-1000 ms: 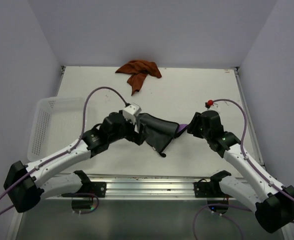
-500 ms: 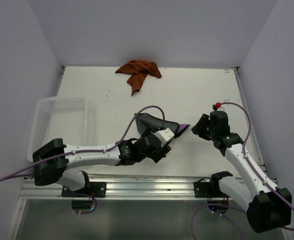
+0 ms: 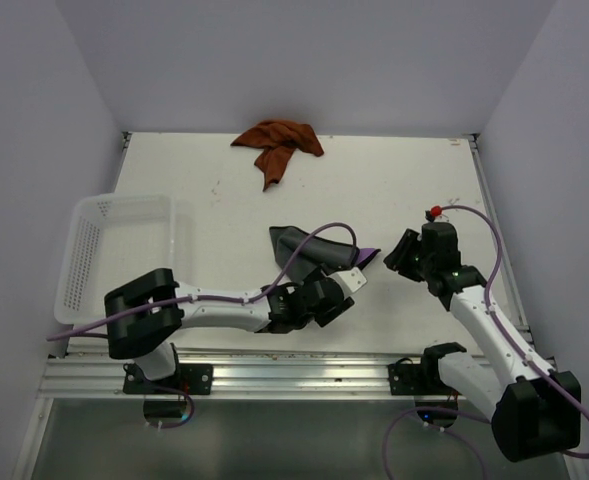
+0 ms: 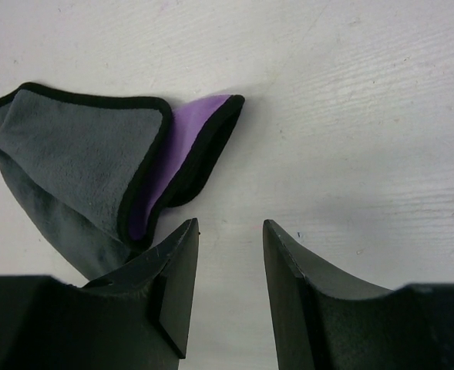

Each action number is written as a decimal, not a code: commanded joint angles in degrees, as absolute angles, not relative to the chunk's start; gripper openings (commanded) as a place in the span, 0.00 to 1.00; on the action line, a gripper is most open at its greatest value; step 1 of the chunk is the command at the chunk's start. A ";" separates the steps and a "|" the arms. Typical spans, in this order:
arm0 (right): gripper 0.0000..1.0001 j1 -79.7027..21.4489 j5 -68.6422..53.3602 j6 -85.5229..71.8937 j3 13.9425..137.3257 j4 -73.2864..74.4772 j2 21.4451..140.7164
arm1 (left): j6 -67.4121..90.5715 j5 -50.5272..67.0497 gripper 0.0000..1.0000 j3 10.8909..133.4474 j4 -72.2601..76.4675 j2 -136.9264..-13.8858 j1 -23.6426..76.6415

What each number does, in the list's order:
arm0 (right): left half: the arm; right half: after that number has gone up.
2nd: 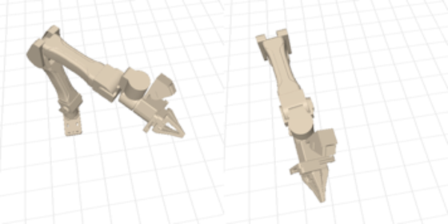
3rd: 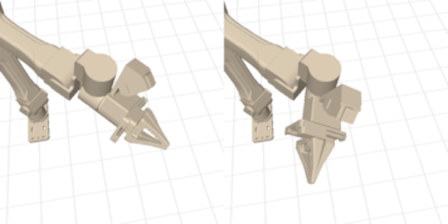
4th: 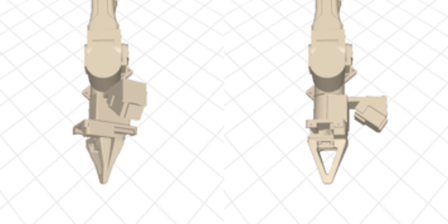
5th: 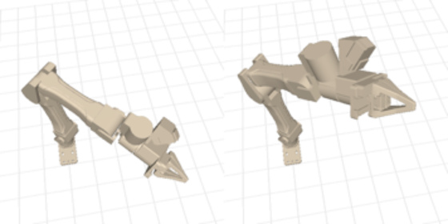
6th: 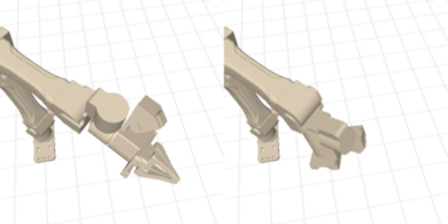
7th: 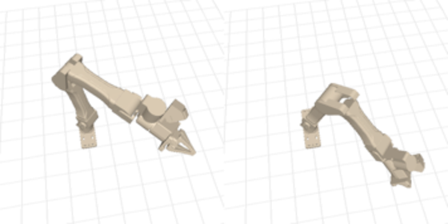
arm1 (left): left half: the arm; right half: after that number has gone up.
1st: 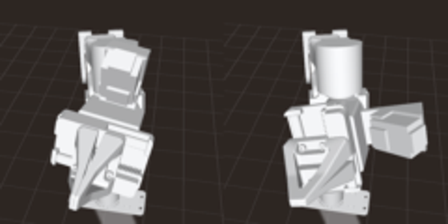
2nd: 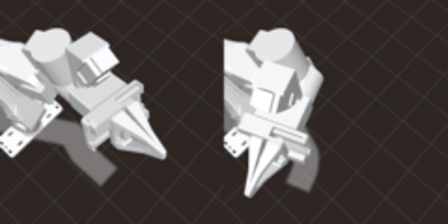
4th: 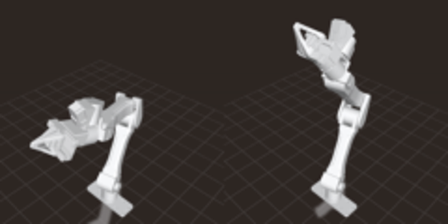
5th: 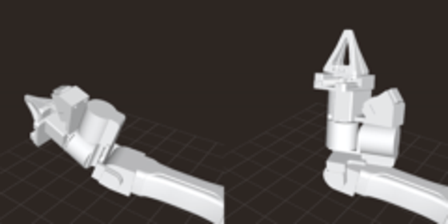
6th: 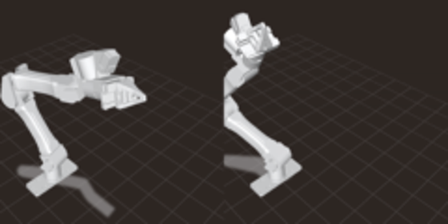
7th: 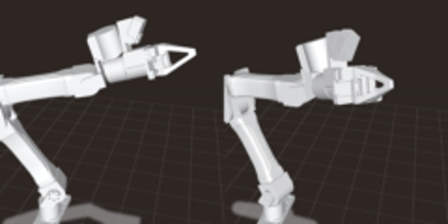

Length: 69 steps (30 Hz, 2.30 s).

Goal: Roll the towels
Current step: Move the towel to the center of the board, then flatten the towel

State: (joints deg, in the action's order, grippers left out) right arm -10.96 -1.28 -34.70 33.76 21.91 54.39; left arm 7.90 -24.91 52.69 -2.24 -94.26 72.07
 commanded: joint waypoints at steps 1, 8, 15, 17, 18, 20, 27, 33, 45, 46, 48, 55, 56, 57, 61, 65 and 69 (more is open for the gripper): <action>0.43 -10.28 -3.51 -33.49 33.66 19.78 54.75 | 8.17 -26.54 0.65 54.58 1.41 -96.93 72.25; 0.43 -9.58 -5.36 -33.49 33.75 19.07 55.81 | 9.14 -26.72 0.54 52.74 3.07 -98.96 72.25; 0.45 -9.40 -9.65 -31.12 34.45 17.50 55.20 | 10.81 -31.37 0.00 48.00 7.03 -98.00 72.25; 0.46 -9.40 -10.72 -30.33 34.72 17.23 54.15 | 11.16 -31.81 0.00 45.27 9.13 -95.81 72.25; 0.46 -9.40 -10.98 -30.06 35.15 17.31 53.88 | 11.77 -32.16 0.00 44.31 9.66 -94.93 72.25; 0.47 -9.32 -11.86 -29.27 35.77 17.58 54.05 | 12.56 -33.65 0.00 42.11 10.28 -92.47 72.16; 0.50 -13.25 -18.46 -30.41 35.07 11.70 57.30 | 17.22 -35.25 0.00 36.92 9.93 -86.22 72.25; 0.51 -21.97 -11.43 -32.16 36.73 11.16 62.57 | 20.47 -35.16 0.00 34.81 8.70 -84.55 72.25; 0.50 -22.41 -13.18 -38.76 35.77 3.35 75.13 | 23.47 -35.07 0.00 29.97 8.26 -79.81 72.25; 0.50 -22.50 -13.62 -39.02 35.95 2.82 76.10 | 23.47 -34.98 0.00 29.71 8.35 -79.72 72.16; 0.50 -22.94 -13.89 -39.55 36.47 1.67 78.64 | 23.73 -34.98 0.00 29.53 8.44 -79.72 72.25; 0.40 -23.91 -14.24 -41.04 37.62 0.35 84.11 | 24.08 -34.80 0.00 27.69 8.88 -77.61 72.25; 0.35 -23.91 -14.06 -41.31 37.62 0.35 84.29 | 24.08 -34.80 0.00 27.60 8.79 -77.35 72.25; 0.29 -23.91 -13.71 -41.31 37.70 -1.04 84.20 | 24.17 -34.98 0.00 27.42 8.70 -77.08 72.25; 0.00 -23.91 -9.95 -39.91 40.42 2.26 83.58 | 25.13 -35.94 0.00 27.24 7.39 -75.85 72.25; 0.00 -23.64 -6.86 -36.31 47.96 8.07 84.46 | 26.98 -36.65 0.00 27.33 4.49 -74.88 72.25; 0.00 -23.38 -5.89 -34.72 54.30 10.28 87.27 | 28.04 -37.09 0.00 26.46 3.69 -72.95 72.25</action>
State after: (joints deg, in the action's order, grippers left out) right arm -23.66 -8.51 -37.39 48.86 7.97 85.56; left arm 25.19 -34.54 27.22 4.19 -75.13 72.07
